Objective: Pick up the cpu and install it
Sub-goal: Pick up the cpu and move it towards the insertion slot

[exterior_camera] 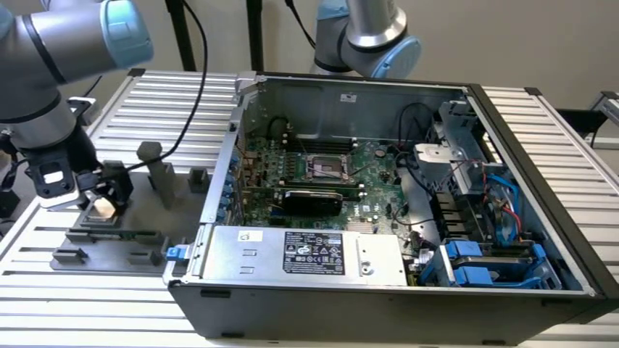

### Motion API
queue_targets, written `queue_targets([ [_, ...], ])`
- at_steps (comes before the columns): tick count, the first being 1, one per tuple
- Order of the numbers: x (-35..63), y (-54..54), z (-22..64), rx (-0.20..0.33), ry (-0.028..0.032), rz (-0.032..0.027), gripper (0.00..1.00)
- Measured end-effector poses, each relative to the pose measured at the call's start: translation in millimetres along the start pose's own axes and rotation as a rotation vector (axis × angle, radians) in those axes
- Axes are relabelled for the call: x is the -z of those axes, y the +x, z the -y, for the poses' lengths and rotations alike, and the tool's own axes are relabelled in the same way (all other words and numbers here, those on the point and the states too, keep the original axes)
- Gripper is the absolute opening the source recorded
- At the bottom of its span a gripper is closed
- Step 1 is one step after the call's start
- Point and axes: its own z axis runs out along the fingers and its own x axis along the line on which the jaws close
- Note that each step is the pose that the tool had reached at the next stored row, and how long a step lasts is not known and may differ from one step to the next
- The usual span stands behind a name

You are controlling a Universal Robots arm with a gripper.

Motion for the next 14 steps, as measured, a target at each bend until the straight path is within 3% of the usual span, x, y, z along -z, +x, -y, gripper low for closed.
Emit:
queue_targets([
  [14,-4.1,1.3,-2.0,0.000,0.0003,-0.0022,0.69],
])
